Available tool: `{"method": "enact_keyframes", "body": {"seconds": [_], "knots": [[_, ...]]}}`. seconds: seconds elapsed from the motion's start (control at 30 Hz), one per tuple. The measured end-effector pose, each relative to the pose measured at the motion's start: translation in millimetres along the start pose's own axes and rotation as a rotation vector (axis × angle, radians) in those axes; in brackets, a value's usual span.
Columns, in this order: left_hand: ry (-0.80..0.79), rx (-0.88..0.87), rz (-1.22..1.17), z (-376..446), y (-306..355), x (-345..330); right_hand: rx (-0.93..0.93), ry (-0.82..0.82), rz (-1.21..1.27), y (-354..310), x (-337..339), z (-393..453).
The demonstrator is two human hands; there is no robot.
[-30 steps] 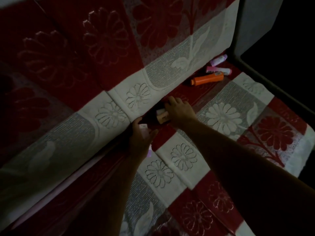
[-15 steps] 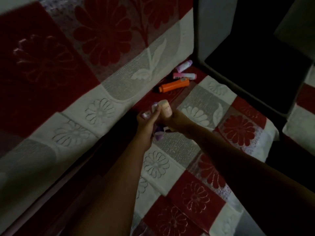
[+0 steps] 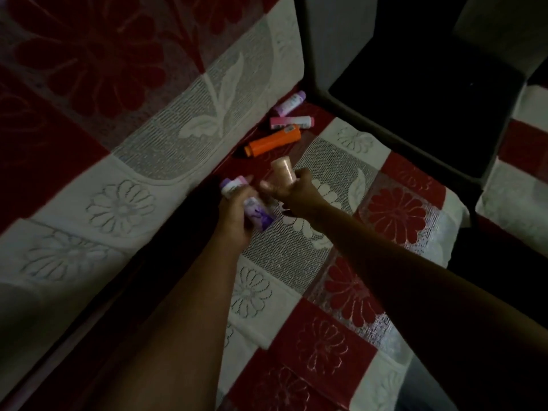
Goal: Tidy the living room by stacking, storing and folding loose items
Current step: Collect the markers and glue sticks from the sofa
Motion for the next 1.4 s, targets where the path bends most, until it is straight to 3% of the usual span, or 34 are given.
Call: {"method": "enact_keyframes", "body": {"seconds": [0.1,0.23,0.3,0.37,0.43,0.53,0.6,0.63,0.7,0.8,0.97,1.1,1.27,1.4], "knots": [[-0.059,0.058,0.089,0.7,0.0,-10.6,0.027,0.029,0.036,-13.0,-16.9,7.2],[-0.098,0.098,0.142,11.8,5.8,-20.0,-0.027,-0.135,-0.168,-4.2,-48.3,21.9],[-0.079,0.075,0.15,17.0,15.0,-17.3,-0.034,-0.038,-0.218,-5.9,-35.1,28.0],[-0.051,0.028,0.153,26.8,22.1,-10.2,0.002,0.092,-0.417,-13.9,-15.8,40.6],[0.011,0.019,0.18,31.4,24.9,-2.6,0.126,0.156,-0.519,-28.0,-1.3,59.0],[0.038,0.01,0.313,34.1,28.2,0.9,0.086,0.015,-0.231,-45.4,-12.1,69.1],[0.077,0.009,0.351,39.2,25.4,7.9,0.001,-0.132,-0.256,-43.9,-31.6,65.2],[0.089,-0.005,0.361,39.5,26.3,9.5,-0.014,-0.131,-0.328,-41.4,-38.2,65.3],[0.1,0.001,0.382,39.6,23.2,11.7,0.068,0.06,-0.425,-35.3,-35.0,69.5],[0.114,0.02,0.354,40.6,25.9,10.7,0.134,0.266,-0.32,-34.6,-20.7,67.5],[0.161,0.034,0.399,48.0,38.1,11.1,0.157,0.227,-0.316,-46.4,1.7,79.8],[0.217,0.006,0.389,48.0,40.1,8.2,0.32,0.322,-0.75,-62.7,11.8,85.0],[0.197,-0.022,0.331,44.3,39.6,9.6,0.346,0.357,-1.293,-65.0,9.3,87.9],[0.164,-0.01,0.38,32.7,36.5,23.7,0.377,0.367,-1.475,-60.0,1.4,75.0]]}}
Point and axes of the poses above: each hand's wrist, its own z-axis towards the middle knuckle, its own x-axis out of the back of the hand, y = z × x, the point moved 7 cm from there along z, towards the middle knuckle, and after that the axes turned 10 degrees about -z, right-handed, at the moved point
